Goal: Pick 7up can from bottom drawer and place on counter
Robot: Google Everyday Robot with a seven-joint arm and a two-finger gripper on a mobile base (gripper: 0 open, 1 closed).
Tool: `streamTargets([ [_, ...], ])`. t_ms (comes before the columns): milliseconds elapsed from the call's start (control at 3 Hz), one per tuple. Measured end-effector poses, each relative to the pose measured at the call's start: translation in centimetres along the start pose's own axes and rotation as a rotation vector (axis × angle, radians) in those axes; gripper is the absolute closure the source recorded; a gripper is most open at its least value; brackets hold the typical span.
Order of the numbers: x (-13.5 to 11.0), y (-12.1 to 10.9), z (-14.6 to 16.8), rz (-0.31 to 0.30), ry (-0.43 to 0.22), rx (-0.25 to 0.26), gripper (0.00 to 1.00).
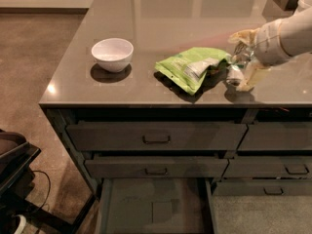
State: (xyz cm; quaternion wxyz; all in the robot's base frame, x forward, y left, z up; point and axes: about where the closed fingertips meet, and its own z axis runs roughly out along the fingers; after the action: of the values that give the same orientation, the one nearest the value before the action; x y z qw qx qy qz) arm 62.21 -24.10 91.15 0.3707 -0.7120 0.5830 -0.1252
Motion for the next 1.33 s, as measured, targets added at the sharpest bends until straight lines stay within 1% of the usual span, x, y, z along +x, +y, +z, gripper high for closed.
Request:
streamTargets([
  [333,1.39,0.71,2.04,0.036,0.009,-0.02,1.0],
  [667,1.41,0.75,2.1,0.037,0.009,-0.021,0.81],
  [1333,1.41,0.75,2.1,0.037,0.009,-0.021,0.35],
])
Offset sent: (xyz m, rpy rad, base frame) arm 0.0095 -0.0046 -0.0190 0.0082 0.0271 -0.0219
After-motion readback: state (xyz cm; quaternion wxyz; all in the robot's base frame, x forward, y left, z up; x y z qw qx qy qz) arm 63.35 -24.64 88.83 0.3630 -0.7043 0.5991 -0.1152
